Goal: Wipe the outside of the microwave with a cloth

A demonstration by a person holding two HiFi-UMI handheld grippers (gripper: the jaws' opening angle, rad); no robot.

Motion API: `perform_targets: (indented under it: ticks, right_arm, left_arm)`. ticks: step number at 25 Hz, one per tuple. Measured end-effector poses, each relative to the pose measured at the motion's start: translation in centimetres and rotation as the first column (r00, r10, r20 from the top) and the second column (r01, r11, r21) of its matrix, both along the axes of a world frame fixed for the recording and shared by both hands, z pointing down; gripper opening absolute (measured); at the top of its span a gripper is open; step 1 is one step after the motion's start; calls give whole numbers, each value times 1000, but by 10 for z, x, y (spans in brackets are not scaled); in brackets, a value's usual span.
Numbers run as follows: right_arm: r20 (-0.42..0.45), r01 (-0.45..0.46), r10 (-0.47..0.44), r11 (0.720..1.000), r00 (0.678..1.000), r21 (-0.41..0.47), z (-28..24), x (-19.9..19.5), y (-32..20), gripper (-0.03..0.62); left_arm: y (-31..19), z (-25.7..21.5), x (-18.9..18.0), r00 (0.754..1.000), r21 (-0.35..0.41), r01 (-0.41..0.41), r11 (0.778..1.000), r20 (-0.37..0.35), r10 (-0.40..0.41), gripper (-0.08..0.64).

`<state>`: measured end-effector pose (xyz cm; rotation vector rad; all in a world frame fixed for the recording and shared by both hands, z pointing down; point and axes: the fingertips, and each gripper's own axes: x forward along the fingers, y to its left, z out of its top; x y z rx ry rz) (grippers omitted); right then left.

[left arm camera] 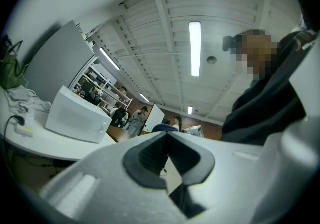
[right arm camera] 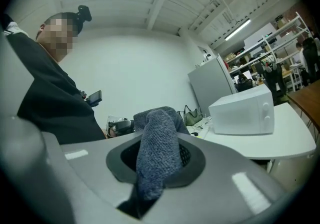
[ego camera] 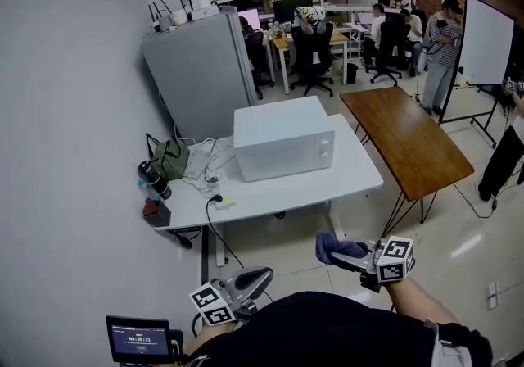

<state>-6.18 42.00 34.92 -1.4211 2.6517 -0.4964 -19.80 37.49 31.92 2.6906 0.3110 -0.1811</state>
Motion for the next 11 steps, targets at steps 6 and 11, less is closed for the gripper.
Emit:
perform_targets:
  ticks: [6, 11]
  right_arm:
    - [-24, 24, -23, 999, 999, 26, -13, -21, -13, 55]
    - [-35, 15, -14, 1000, 999, 15, -8, -25, -15, 55]
  left_arm:
    - [-9, -5, -18, 1000, -5, 8, 1000, 1, -8, 3]
    - [-17, -7, -26, 1000, 7, 15, 1000, -6, -15, 3]
